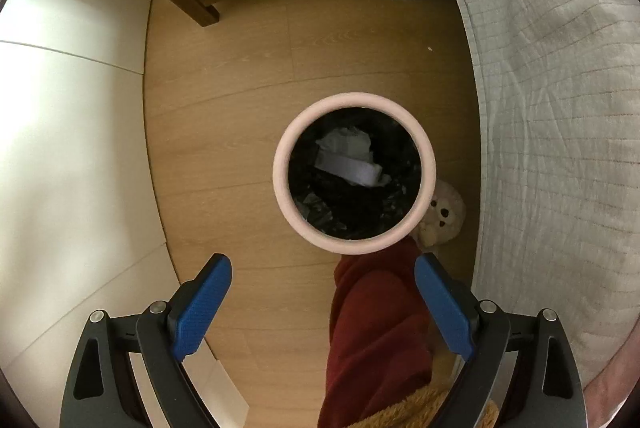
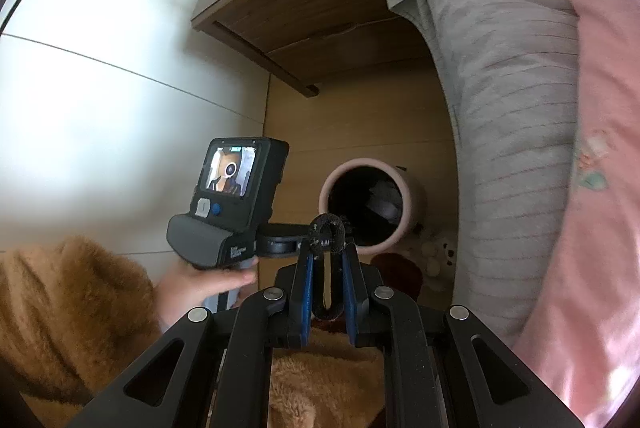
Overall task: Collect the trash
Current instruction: 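Open the left tool to drop the lavender box into the bin, then move both tools back over the bed toward the remaining trash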
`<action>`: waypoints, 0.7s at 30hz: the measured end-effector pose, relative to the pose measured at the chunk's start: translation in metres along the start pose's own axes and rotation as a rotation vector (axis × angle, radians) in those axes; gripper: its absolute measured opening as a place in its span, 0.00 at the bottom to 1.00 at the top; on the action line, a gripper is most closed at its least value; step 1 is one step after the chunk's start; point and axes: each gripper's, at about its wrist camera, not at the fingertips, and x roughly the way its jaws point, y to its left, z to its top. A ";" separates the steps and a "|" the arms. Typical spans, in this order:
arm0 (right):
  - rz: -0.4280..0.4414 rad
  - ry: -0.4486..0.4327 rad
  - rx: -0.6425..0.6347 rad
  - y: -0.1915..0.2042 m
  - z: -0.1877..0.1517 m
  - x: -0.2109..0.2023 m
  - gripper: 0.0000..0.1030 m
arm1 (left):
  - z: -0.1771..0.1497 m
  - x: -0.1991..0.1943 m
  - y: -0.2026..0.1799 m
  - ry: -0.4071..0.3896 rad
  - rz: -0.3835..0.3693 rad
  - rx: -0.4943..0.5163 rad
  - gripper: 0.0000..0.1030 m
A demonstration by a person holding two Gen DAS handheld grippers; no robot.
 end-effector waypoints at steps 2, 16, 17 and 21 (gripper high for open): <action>0.009 0.009 -0.009 0.003 0.004 0.010 0.13 | -0.002 -0.004 0.003 -0.015 0.018 0.004 0.90; 0.056 0.138 -0.053 0.017 0.027 0.124 0.13 | -0.029 -0.018 0.079 -0.058 0.156 -0.207 0.90; 0.054 0.141 -0.054 0.017 0.027 0.130 0.15 | -0.030 -0.018 0.080 -0.057 0.155 -0.214 0.90; 0.055 0.137 -0.019 0.010 0.028 0.146 0.77 | -0.035 -0.017 0.082 -0.055 0.147 -0.232 0.90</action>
